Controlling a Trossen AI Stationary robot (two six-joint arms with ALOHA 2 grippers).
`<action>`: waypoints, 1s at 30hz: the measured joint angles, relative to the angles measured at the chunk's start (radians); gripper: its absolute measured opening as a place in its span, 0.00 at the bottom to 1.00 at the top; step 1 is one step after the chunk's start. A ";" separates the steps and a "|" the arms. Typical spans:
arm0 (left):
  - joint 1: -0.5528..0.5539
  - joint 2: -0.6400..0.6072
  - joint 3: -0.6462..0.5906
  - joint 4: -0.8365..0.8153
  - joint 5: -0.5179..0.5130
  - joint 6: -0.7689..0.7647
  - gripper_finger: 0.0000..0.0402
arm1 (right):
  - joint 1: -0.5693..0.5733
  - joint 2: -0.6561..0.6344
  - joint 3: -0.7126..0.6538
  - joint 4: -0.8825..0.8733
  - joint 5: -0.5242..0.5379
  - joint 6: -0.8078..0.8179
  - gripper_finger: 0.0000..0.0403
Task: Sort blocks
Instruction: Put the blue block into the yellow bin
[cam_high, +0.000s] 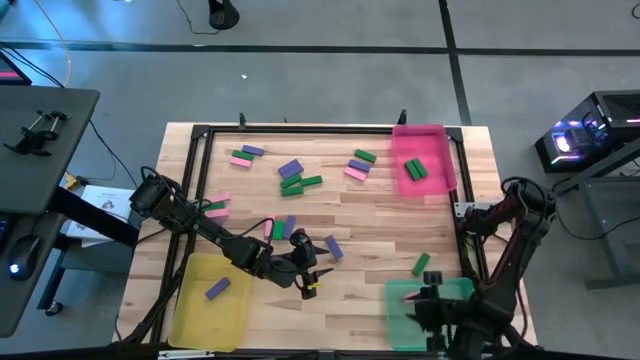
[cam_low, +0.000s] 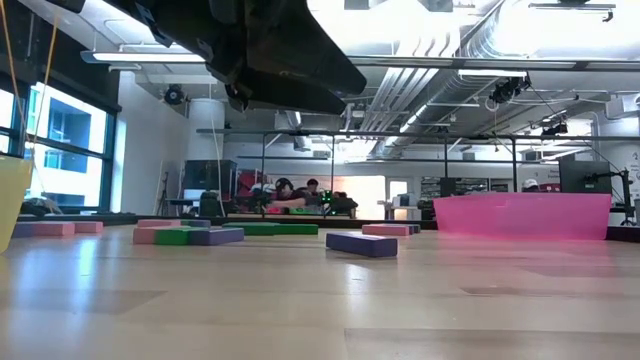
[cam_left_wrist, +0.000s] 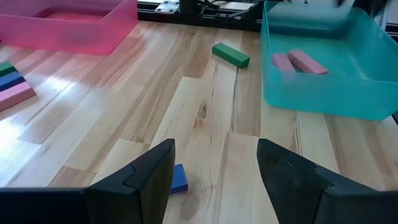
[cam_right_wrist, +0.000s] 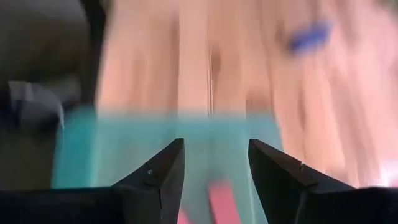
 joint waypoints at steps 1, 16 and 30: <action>0.000 0.000 0.000 -0.001 0.000 0.000 0.54 | 0.002 0.000 -0.010 0.058 0.068 -0.030 0.40; 0.148 0.009 -0.001 -0.011 0.395 0.328 0.54 | -0.049 0.000 -0.135 0.464 0.370 -0.367 0.40; 0.335 0.111 0.052 -0.085 0.710 0.490 0.54 | -0.062 0.000 -0.135 0.468 0.351 -0.369 0.40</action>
